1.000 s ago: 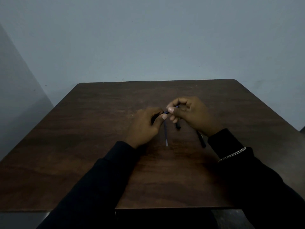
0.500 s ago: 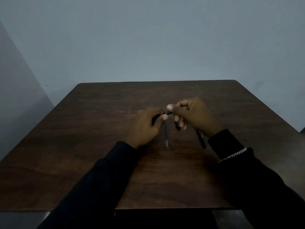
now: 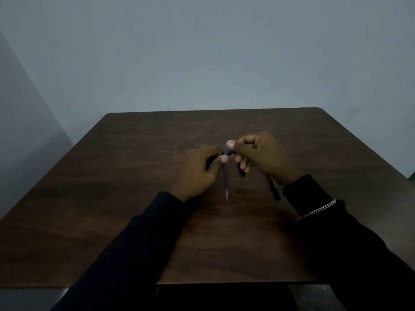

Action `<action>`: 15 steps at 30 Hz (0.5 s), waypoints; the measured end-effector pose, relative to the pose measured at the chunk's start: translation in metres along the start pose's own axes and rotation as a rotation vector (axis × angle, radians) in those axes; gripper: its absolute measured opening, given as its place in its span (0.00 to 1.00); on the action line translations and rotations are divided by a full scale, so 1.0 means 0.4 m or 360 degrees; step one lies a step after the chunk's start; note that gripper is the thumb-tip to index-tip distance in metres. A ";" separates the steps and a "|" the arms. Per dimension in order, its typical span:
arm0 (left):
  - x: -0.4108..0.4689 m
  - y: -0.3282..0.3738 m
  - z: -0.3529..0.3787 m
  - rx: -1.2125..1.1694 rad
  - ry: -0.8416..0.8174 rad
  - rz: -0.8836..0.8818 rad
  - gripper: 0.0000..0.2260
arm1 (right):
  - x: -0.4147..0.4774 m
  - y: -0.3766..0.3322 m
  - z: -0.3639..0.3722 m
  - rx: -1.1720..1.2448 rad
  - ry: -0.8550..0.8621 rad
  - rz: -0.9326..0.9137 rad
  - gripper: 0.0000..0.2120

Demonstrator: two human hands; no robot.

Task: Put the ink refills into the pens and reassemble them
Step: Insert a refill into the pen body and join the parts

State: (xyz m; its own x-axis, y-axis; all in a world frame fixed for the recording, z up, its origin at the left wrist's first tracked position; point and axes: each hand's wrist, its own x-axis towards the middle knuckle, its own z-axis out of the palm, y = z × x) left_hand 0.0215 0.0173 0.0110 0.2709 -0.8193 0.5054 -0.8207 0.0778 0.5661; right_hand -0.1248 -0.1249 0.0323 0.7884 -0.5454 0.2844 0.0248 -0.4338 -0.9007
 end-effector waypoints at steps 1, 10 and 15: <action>-0.001 -0.001 0.001 0.0010 -0.0023 -0.0014 0.12 | 0.000 0.000 0.000 0.0004 -0.0002 -0.0011 0.12; 0.000 -0.005 0.005 -0.0021 -0.0034 -0.0030 0.10 | -0.007 -0.019 -0.009 0.0072 -0.0130 -0.0073 0.15; -0.002 -0.003 0.002 -0.0033 0.0001 0.0013 0.07 | -0.005 -0.018 0.008 -0.0019 0.0065 0.0025 0.12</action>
State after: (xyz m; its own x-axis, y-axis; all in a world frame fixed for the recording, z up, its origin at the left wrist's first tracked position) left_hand 0.0218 0.0174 0.0092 0.2646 -0.8184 0.5101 -0.8123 0.0959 0.5753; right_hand -0.1246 -0.1186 0.0372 0.7629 -0.5809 0.2837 0.0052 -0.4333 -0.9013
